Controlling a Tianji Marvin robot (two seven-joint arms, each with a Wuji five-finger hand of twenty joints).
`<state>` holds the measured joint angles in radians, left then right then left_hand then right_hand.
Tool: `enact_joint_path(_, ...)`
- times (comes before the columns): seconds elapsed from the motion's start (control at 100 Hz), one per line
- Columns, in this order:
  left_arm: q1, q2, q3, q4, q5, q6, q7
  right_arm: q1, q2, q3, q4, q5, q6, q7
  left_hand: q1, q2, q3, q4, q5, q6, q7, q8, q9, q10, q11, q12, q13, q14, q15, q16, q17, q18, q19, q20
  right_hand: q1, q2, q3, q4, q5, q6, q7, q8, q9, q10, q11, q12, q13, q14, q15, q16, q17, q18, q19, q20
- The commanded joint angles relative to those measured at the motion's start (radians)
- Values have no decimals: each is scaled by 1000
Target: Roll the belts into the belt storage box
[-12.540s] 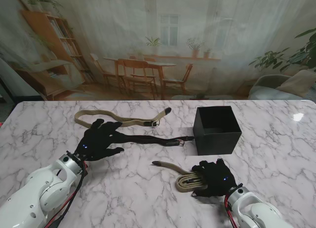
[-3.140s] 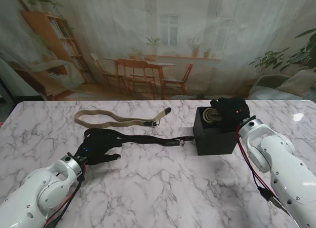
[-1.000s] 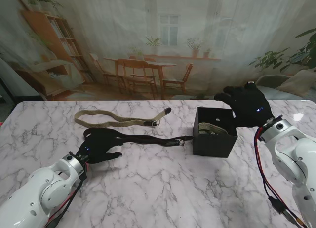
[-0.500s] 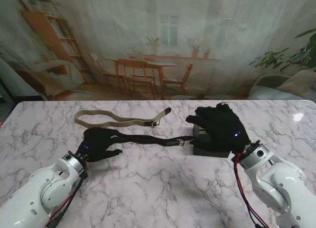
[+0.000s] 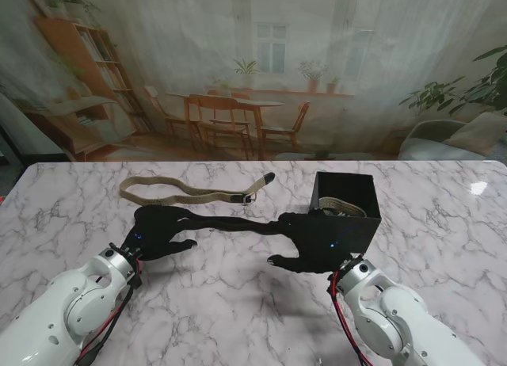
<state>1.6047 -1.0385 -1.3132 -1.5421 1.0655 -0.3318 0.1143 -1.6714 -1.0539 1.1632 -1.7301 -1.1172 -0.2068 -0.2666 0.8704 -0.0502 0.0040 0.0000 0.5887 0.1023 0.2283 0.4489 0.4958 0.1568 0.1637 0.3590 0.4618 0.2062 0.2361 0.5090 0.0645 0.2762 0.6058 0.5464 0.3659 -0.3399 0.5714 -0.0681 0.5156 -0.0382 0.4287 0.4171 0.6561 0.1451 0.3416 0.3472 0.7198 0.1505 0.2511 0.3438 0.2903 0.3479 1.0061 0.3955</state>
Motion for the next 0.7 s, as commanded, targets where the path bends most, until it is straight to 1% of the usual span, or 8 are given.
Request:
enact_joint_path(0.0,-2,-4,7,6,-4,4,-16,7,-8,-7,32,-6,21,15,-4,49,-28,-10,-24,-9,-14,5,-20,5,11,24,-20,-5,8,16,-17,22,17,22,15,26,-13,17,-27,2,-8,25,-40,-1,16,8,-31,3,-31,-14,-8,18,0,3)
enact_joint_path(0.1,-8,-4,15,14,-7,8,-19,35,-12,-40,86,22,54,11,-5,50,-29,-11,-24,-6,-14,5,-25,4,15,31,-23,-6,8,19,-17,21,19,24,18,28,-8,17,-26,3,-1,29,-46,3,25,9,-36,3,-29,-15,-13,16,-1,5)
enact_joint_path(0.17,-13,-4,21,20,-9,10,-21,47,-11,-47,104,34,65,33,-4,51,-29,-11,-26,-7,-14,5,-32,4,12,33,-28,-5,5,20,-19,20,21,24,14,34,-8,16,-34,2,1,30,-59,-2,28,8,-45,-1,-30,-15,-20,12,-3,5)
enact_joint_path(0.23,-17,-3,25,25,-11,11,-22,57,-13,-56,122,44,75,32,-4,52,-29,-11,-27,-7,-14,5,-37,3,7,31,-32,-4,1,19,-21,21,21,25,16,34,-5,16,-35,3,5,32,-62,-2,34,9,-47,-3,-28,-15,-23,10,-3,7)
enact_joint_path(0.3,-19,-2,28,27,-10,10,-26,59,-10,-56,129,41,78,43,-2,52,-28,-10,-27,-7,-14,5,-38,4,3,28,-32,-4,-1,18,-21,20,22,25,15,34,-4,15,-37,2,7,33,-66,-2,37,8,-50,-2,-27,-16,-25,10,-4,8)
enact_joint_path(0.48,-19,-1,29,27,-4,9,-33,54,-9,-45,139,32,70,30,-2,52,-28,-10,-26,-7,-13,6,-38,4,-1,24,-32,-3,-3,16,-21,21,22,24,13,34,1,15,-38,1,13,34,-65,-4,44,5,-50,-3,-24,-16,-25,10,-3,11)
enact_joint_path(0.69,-16,0,21,27,5,9,-24,52,-8,-35,142,27,71,27,-4,53,-29,-11,-25,-8,-12,6,-35,2,0,21,-31,-3,-3,15,-21,22,21,23,14,34,3,14,-39,2,14,33,-66,-6,45,1,-53,-4,-23,-18,-27,10,-6,13)
